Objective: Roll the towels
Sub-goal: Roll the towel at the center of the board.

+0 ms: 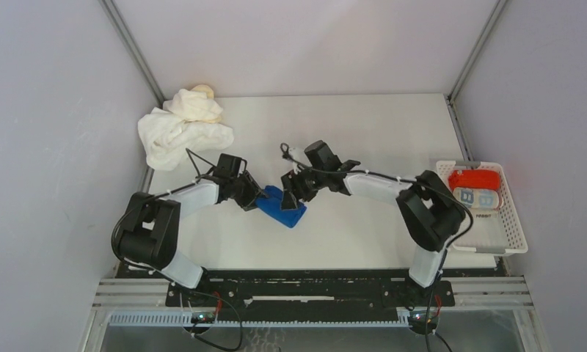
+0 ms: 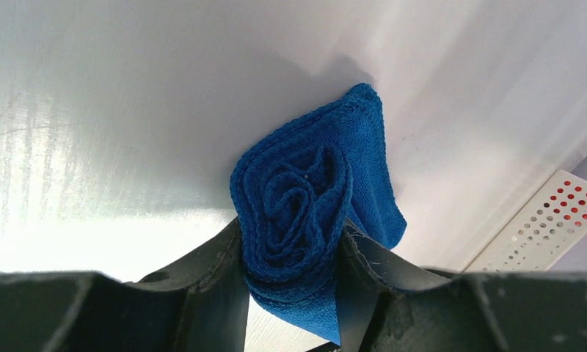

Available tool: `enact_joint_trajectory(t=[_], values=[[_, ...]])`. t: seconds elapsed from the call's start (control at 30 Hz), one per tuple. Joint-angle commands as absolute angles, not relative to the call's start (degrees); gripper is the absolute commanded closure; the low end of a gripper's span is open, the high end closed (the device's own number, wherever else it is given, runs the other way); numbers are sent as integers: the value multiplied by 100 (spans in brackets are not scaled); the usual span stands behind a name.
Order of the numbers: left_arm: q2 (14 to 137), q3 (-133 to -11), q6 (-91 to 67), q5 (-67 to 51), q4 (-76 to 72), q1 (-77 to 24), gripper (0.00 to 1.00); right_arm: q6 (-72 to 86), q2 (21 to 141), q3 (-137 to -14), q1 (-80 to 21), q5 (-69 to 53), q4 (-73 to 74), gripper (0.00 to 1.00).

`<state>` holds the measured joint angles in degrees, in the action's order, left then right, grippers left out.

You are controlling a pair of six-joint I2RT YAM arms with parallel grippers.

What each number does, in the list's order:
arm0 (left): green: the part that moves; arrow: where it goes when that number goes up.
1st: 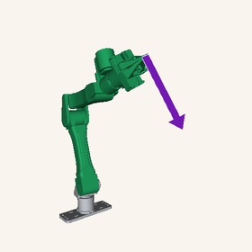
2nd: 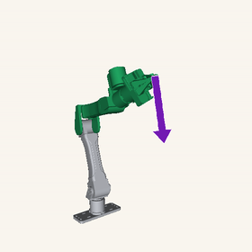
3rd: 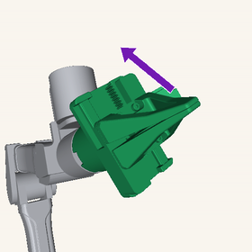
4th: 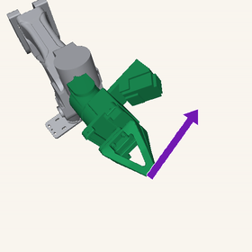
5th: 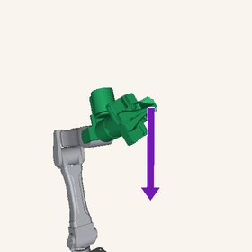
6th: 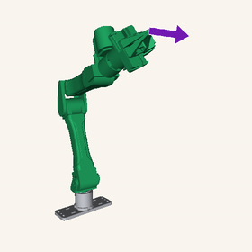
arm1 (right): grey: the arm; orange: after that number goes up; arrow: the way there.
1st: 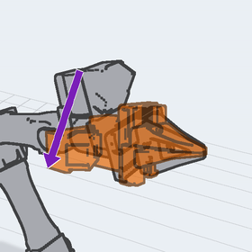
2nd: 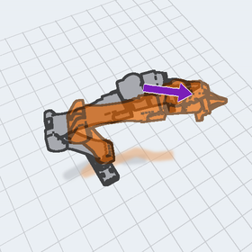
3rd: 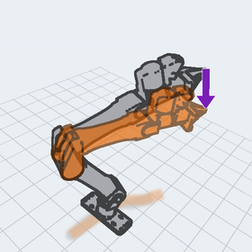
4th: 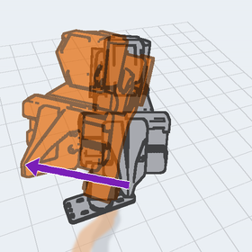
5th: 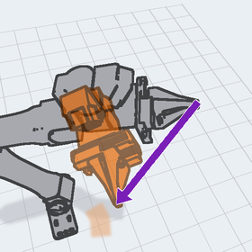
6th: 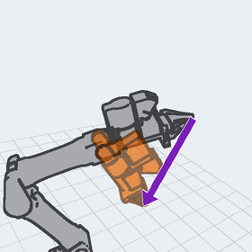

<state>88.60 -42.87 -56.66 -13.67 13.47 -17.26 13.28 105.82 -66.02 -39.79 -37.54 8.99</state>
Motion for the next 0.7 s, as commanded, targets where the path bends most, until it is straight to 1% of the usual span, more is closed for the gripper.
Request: enact_joint_trajectory(t=[0.0, 0.17, 0.27, 0.4, 0.67], values=[[9007, -4552, -5333, -1059, 1921, -1749, 56, 104, 9800, -6609, -4773, -1127, 1537, 30], [9095, -4702, -5233, -1046, 2135, -1748, 56, -742, 9639, -6619, -5983, 1192, 1460, 21], [9143, -4752, -5204, -1050, 2195, -1749, 56, -1045, 9898, -6684, -6470, 2031, 1340, 19], [9179, -4781, -5182, -1076, 2243, -1766, 56, -1371, 10400, -6947, -6875, 2847, 1399, 18], [9246, -4848, -5142, -1094, 2288, -1777, 56, -1666, 11240, -7040, -7128, 3670, 1358, 20]])
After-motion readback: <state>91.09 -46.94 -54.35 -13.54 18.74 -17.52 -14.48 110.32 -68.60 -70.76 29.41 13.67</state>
